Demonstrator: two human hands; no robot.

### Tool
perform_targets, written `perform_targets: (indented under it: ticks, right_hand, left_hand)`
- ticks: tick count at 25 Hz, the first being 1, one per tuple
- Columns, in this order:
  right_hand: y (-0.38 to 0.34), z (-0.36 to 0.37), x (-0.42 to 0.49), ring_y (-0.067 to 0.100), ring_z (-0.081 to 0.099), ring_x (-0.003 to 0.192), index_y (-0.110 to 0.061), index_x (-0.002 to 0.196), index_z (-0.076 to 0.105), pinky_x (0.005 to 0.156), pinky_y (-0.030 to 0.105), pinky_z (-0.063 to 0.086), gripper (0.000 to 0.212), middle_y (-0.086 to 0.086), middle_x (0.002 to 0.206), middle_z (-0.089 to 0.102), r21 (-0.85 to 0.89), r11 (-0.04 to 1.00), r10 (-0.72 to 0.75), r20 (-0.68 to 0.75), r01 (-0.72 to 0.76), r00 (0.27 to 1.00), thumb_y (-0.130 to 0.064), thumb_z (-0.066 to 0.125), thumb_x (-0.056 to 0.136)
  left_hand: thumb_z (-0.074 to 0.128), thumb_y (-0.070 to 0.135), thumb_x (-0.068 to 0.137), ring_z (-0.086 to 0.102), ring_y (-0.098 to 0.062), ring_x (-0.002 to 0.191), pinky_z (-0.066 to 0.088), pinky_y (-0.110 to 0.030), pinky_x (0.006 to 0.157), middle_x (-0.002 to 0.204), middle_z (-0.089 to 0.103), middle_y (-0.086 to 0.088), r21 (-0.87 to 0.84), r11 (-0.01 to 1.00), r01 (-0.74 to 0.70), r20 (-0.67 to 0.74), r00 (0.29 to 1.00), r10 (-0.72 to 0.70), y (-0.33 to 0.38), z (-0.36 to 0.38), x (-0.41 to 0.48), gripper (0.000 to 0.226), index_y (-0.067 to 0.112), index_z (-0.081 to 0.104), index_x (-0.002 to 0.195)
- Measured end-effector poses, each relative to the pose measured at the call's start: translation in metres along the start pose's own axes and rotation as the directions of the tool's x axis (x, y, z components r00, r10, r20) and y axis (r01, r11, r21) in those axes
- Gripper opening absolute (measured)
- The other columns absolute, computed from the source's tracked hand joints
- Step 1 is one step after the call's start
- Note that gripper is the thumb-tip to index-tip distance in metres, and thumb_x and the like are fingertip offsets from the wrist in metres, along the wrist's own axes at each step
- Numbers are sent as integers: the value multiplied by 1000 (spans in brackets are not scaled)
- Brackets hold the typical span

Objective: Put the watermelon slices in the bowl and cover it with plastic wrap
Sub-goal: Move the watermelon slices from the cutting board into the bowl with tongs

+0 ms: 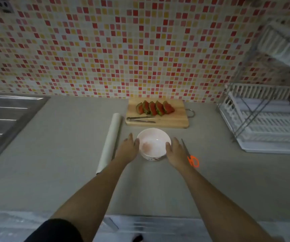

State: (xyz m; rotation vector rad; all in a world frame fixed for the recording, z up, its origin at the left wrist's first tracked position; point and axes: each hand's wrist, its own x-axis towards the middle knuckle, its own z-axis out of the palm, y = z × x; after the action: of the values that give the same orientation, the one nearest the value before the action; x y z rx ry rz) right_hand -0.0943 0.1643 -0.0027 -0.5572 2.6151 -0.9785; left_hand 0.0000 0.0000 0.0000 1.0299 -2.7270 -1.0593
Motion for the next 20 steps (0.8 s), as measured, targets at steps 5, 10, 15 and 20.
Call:
perform_targets:
  ticks: [5, 10, 15, 20]
  right_hand:
    - [16, 14, 23, 32, 34, 136, -7, 145, 26, 106, 34, 30, 50, 16, 150, 35, 124, 986, 108, 3, -107, 994, -28, 30, 100]
    - [22, 24, 32, 33, 50, 121, -12, 137, 41, 98, 33, 40, 40, 16, 133, 54, 216, 973, 89, -6, -86, 996, -22, 28, 101]
    - [25, 28, 34, 33, 57, 109, -14, 134, 45, 92, 40, 48, 39, 16, 125, 59, 300, 944, 143, 5, -138, 990, -25, 28, 101]
    - [24, 28, 31, 24, 64, 89, -16, 131, 47, 65, 42, 60, 37, 10, 109, 60, 418, 889, 180, 52, -185, 982, -26, 29, 101]
  left_hand:
    - [27, 32, 103, 46, -37, 129, 37, -39, 103, 141, 48, -21, -128, 992, 16, 10, 1000, -15, -8, 14, 33, 49, 7, 34, 144]
    - [32, 23, 102, 60, -35, 111, 44, -33, 88, 122, 65, -16, -218, 970, -106, -44, 994, 99, -17, 32, 40, 36, 11, 51, 131]
    - [33, 18, 103, 57, -27, 113, 34, -17, 84, 124, 63, -14, -336, 930, -152, -87, 988, 130, -23, 38, 38, 34, 8, 54, 127]
    - [33, 16, 103, 54, -16, 105, 36, -18, 85, 122, 63, -11, -392, 907, -153, -93, 988, 126, -23, 39, 37, 33, 8, 55, 125]
